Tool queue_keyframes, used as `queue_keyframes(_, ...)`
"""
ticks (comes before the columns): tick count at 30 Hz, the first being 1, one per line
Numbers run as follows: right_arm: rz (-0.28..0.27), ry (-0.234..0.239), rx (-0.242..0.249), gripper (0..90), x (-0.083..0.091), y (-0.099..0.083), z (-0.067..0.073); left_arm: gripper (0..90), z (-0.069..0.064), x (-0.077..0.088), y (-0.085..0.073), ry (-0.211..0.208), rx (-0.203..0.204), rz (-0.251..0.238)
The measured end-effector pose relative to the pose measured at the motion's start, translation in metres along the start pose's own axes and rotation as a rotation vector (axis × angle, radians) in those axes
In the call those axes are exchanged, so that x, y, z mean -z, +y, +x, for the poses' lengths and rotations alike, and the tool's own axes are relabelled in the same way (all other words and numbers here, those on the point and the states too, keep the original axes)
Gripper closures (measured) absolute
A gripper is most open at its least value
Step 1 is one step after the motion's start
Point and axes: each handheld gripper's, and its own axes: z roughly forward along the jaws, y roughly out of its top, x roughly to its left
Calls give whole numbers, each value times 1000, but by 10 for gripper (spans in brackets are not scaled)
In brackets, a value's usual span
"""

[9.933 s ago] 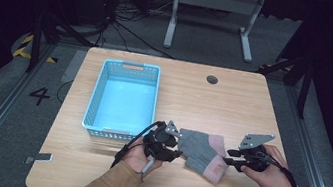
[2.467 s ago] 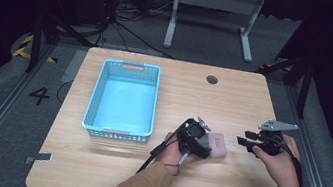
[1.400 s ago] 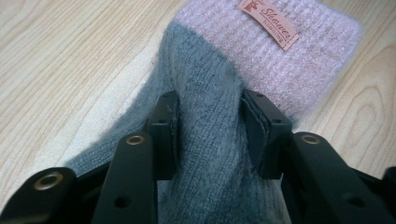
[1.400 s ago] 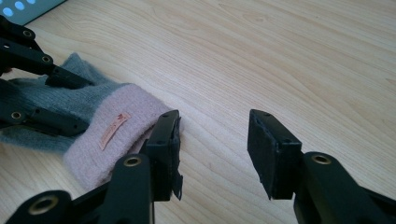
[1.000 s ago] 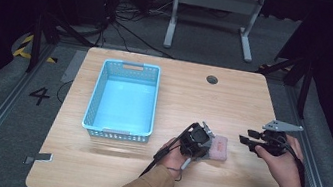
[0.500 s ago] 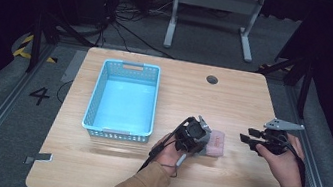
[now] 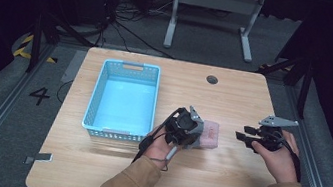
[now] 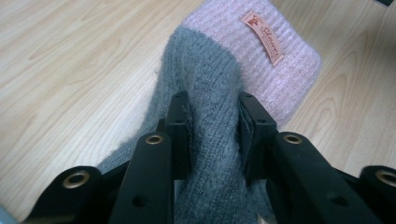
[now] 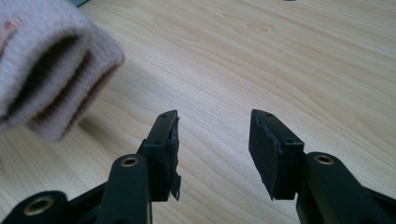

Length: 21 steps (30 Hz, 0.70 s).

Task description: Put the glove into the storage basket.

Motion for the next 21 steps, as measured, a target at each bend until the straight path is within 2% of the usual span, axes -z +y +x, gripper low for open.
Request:
queue_keyframes(6,3,6,2,539,-4,2,0,702,10,18,1,0,15,-19)
queue_keyframes(15,16,16,9,538,-10,6,2,702,23,43,-4,30,37,-57)
queue_keyframes(21,13,31,22,536,-16,12,3,702,33,57,-11,51,63,-65)
